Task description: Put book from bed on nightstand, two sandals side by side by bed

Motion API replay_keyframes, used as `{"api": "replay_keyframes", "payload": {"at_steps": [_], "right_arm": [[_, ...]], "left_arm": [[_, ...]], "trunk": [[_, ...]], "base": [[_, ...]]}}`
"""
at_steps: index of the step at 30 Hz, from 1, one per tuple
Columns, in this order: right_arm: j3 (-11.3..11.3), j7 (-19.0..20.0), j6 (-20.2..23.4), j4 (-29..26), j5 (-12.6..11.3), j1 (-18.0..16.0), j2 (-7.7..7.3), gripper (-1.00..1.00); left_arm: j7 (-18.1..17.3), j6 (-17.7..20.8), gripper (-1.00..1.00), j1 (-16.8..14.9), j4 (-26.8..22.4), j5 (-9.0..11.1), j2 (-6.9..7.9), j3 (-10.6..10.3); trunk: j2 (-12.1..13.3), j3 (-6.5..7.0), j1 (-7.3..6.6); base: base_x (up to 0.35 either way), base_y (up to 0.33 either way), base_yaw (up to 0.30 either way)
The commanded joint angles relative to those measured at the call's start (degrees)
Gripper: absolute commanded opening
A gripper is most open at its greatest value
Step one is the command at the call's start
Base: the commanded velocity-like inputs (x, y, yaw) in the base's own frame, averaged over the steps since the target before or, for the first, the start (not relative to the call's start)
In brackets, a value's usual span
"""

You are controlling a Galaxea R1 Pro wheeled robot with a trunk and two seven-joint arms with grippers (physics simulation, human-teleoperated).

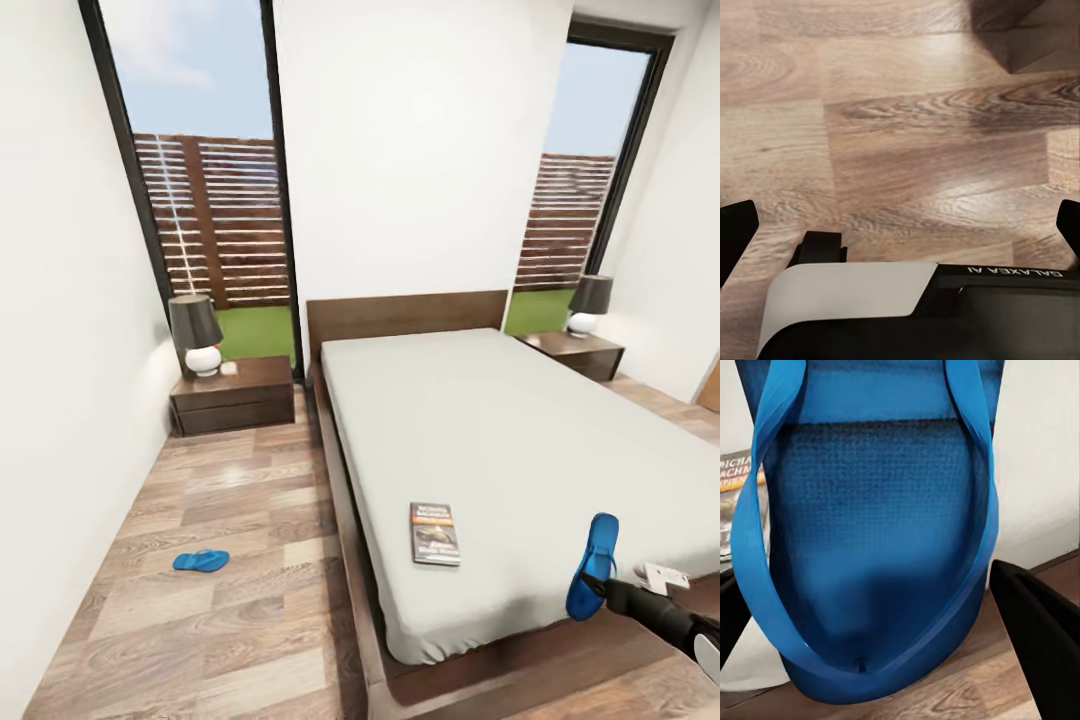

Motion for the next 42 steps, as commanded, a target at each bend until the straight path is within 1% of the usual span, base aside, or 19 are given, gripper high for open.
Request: {"api": "replay_keyframes", "payload": {"at_steps": [1,31,33,36,38,40,42], "right_arm": [[0.23,0.01,0.23,-0.06,-0.64,-0.02,-0.08,-1.00],[0.24,0.07,0.32,-0.18,-0.73,-0.02,-0.04,-1.00],[0.23,0.14,0.35,-2.67,-0.70,0.02,-0.23,-1.00],[0.23,0.17,0.43,-6.16,-0.64,0.07,-1.13,-1.00],[0.23,0.18,0.47,-7.13,-0.64,0.12,-1.88,-1.00],[0.23,0.17,0.49,-7.62,-0.64,0.14,-2.31,-1.00],[0.23,0.18,0.49,-7.71,-0.64,0.15,-2.38,-1.00]], "left_arm": [[-0.20,-0.21,1.00,-0.06,0.11,0.58,-0.01,-0.35],[-0.20,-0.21,1.00,-0.06,0.03,0.58,-0.01,-0.35],[-0.20,-0.21,1.00,-0.06,0.04,0.58,-0.01,-0.35],[-0.20,-0.21,1.00,-0.06,0.06,0.58,-0.01,-0.35],[-0.20,-0.21,1.00,-0.06,0.04,0.58,-0.03,-0.35],[-0.20,-0.21,1.00,-0.06,0.03,0.58,-0.08,-0.35],[-0.20,-0.21,1.00,-0.06,0.03,0.58,-0.09,-0.35]], "trunk": [[-0.04,-0.09,0.00],[-0.04,-0.85,0.00],[-0.04,-0.91,0.00],[-0.04,-0.98,0.00],[-0.04,-1.03,0.00],[-0.04,-1.08,0.00],[-0.04,-1.13,0.00]], "base": [[0.000,0.000,0.290],[0.000,0.000,0.290],[0.000,0.000,0.290],[0.000,0.000,0.290],[0.000,0.000,0.290],[0.000,0.000,0.290],[0.000,0.000,0.290]]}}
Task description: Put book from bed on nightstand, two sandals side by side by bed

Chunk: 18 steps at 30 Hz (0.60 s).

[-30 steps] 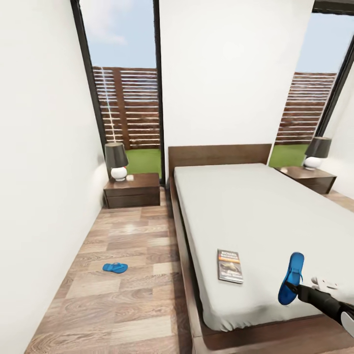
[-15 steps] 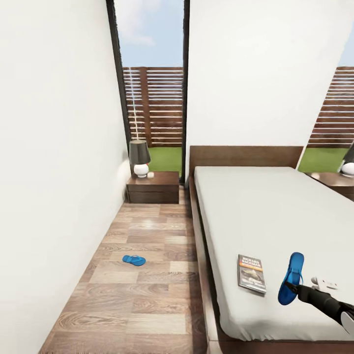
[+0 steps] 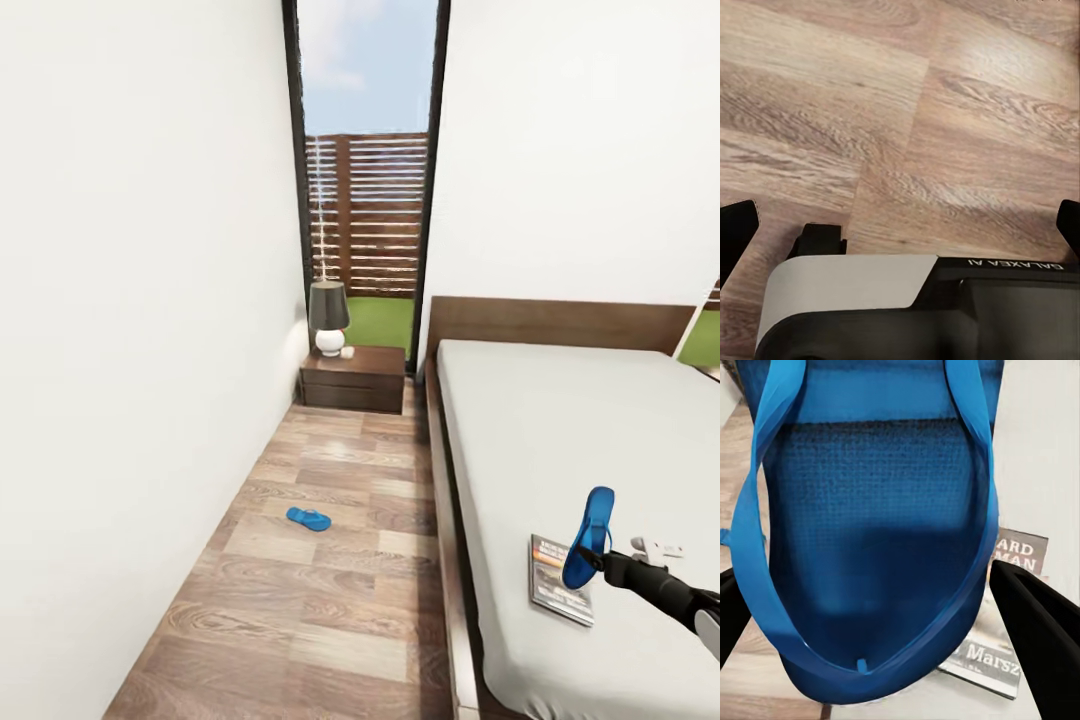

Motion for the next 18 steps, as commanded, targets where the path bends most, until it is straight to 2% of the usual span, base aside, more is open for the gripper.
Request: {"api": "replay_keyframes", "payload": {"at_steps": [1,18], "right_arm": [[0.16,0.03,0.27,-0.10,-0.64,-0.02,-0.11,-1.00],[0.16,0.01,0.27,-0.14,-0.64,-0.02,-0.15,-1.00]], "left_arm": [[-0.20,-0.21,1.00,-0.06,0.11,0.58,-0.01,-0.35],[-0.20,-0.20,1.00,-0.06,0.11,0.58,-0.01,-0.35]], "trunk": [[-0.03,-0.08,0.00],[-0.03,-0.49,0.00]], "base": [[0.000,0.000,0.290],[0.000,0.000,0.290]]}}
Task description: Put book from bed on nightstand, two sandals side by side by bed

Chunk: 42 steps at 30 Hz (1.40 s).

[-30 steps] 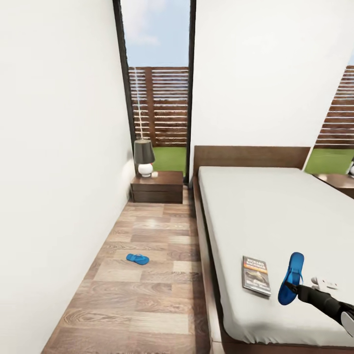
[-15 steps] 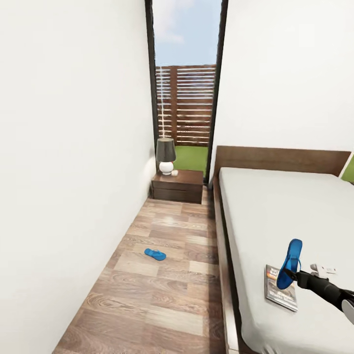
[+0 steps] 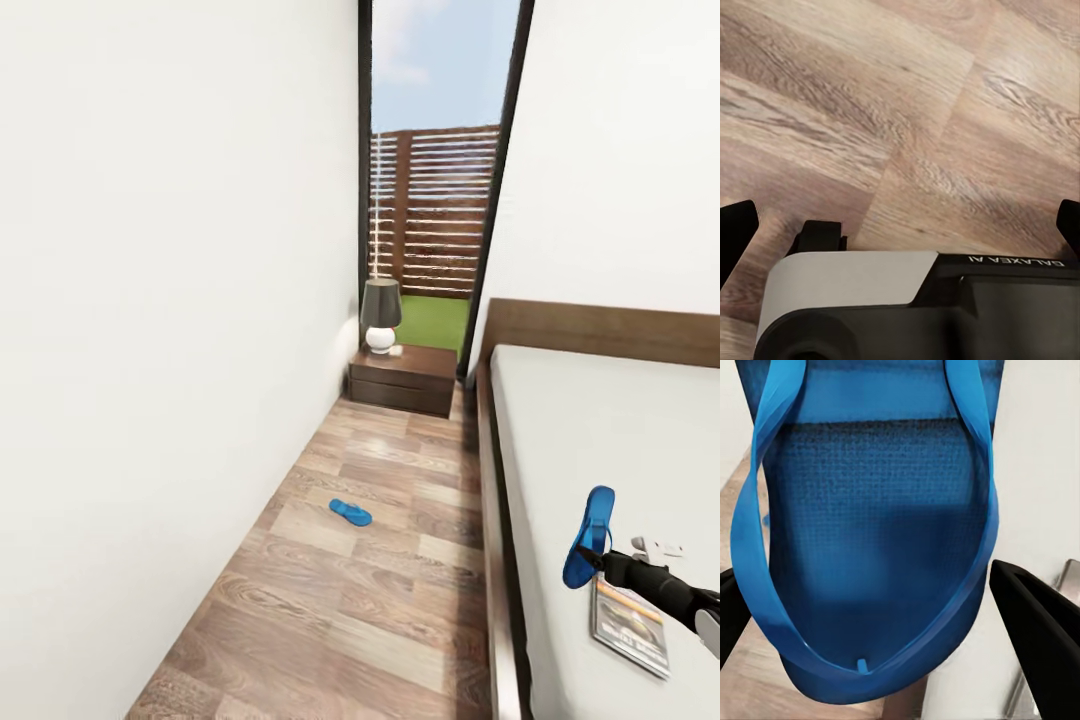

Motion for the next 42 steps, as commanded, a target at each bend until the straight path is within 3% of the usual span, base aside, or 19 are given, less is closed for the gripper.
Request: {"api": "replay_keyframes", "payload": {"at_steps": [1,20,25,26,28,30,33,38,42], "right_arm": [[0.16,0.01,0.27,-0.06,-0.65,-0.02,-0.08,-1.00],[0.30,0.05,0.44,-0.19,-0.69,-0.02,-0.04,-1.00],[0.82,-0.28,2.47,0.89,-0.27,-0.09,0.46,-1.00],[1.13,-0.36,2.74,3.38,-0.18,-0.10,1.49,-1.00],[1.36,-0.42,2.43,10.28,0.59,-0.10,5.77,-1.00],[1.42,-0.46,2.22,14.74,2.09,-0.09,7.89,-1.00],[1.39,-0.47,0.74,24.43,7.41,-0.09,11.60,-1.00],[1.26,-0.41,-5.48,34.34,11.89,-0.04,14.26,-1.00],[1.16,-0.39,-7.26,36.47,12.56,0.02,14.64,-1.00]], "left_arm": [[-0.20,-0.20,1.00,-0.06,0.11,0.58,-0.01,-0.35],[-0.28,-0.22,1.00,-0.06,0.05,0.55,-0.01,-0.28],[-0.21,-0.28,1.00,-0.06,-0.23,0.50,-0.01,-0.23],[-0.17,-0.31,1.00,-0.06,-0.77,0.50,0.03,-0.20],[-0.12,-0.37,1.00,-0.06,-1.66,0.50,0.07,-0.20],[-0.08,-0.38,1.00,-0.06,-1.87,0.50,0.11,-0.18],[-0.04,-0.44,1.00,-0.09,-2.06,0.50,0.15,-0.17],[1.52,-0.47,1.00,-0.31,-2.16,0.48,0.17,-0.17],[8.82,-0.65,1.00,-0.48,-2.91,0.43,0.12,-0.27]], "trunk": [[-0.03,-0.08,0.00],[-0.03,-0.54,0.00],[-0.03,-0.66,0.00],[-0.03,-0.68,0.00],[-0.03,-0.73,0.00],[-0.03,-0.78,0.00],[-0.03,-0.84,0.00],[-0.03,-0.87,0.00],[-0.03,-0.87,0.00]], "base": [[0.000,0.000,0.290],[0.000,0.000,0.290],[0.000,0.000,0.290],[0.000,0.000,0.290],[0.000,0.000,0.290],[0.000,0.000,0.290],[0.000,0.000,0.290],[0.000,0.000,0.191],[0.000,0.000,0.024]]}}
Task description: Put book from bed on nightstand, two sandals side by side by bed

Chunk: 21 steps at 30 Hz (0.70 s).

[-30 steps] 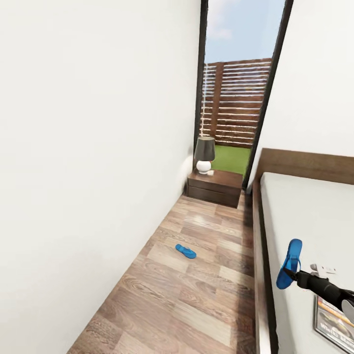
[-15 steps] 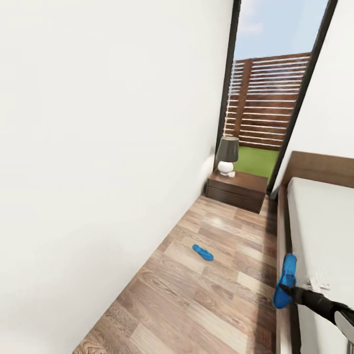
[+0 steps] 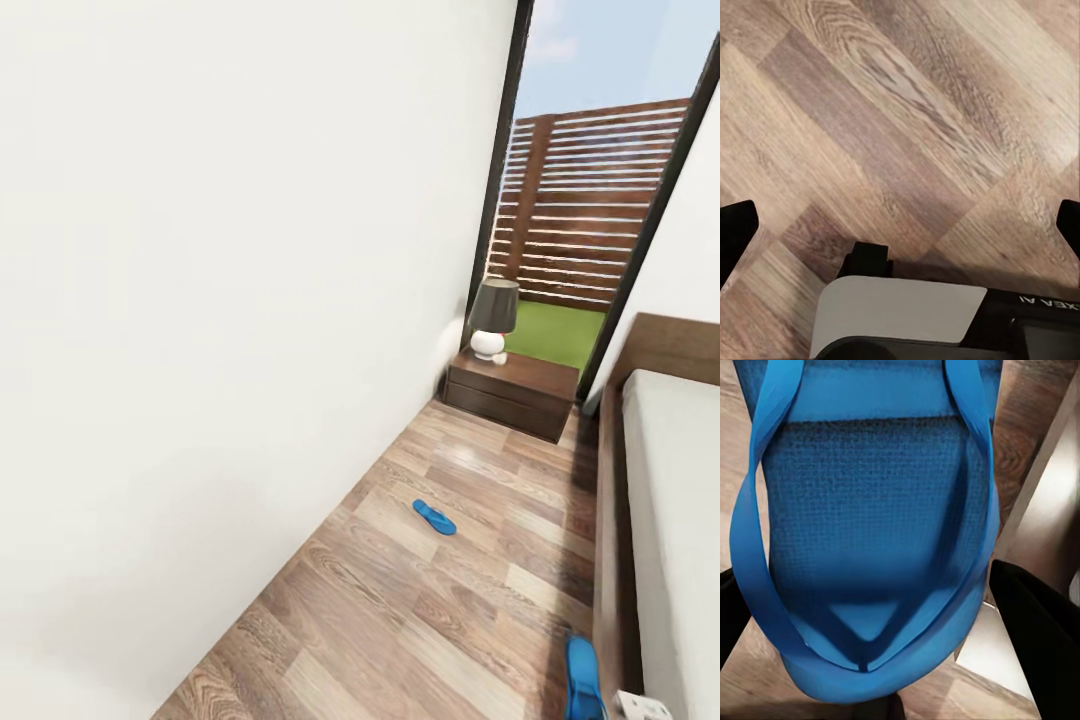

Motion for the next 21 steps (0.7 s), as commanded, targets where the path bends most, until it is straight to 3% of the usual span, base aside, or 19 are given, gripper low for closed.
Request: {"api": "replay_keyframes", "payload": {"at_steps": [1,12,21], "right_arm": [[0.40,0.18,-0.10,0.10,-0.57,-0.03,-0.01,-1.00],[0.38,0.11,-0.32,0.42,-0.35,0.00,0.02,-1.00],[0.44,0.10,-0.35,0.42,-0.34,0.00,0.02,-1.00]], "left_arm": [[0.51,-0.22,1.00,-0.02,-0.07,0.42,-0.02,-0.39],[1.59,-0.29,1.00,0.03,-0.46,0.43,-0.22,-0.54],[1.59,-0.29,1.00,0.03,-0.47,0.49,-0.27,-0.53]], "trunk": [[-0.03,-0.05,0.00],[-0.03,-0.05,0.00],[-0.03,-0.05,0.00]], "base": [[0.000,0.000,0.007],[0.005,0.000,0.001],[0.175,0.000,0.000]]}}
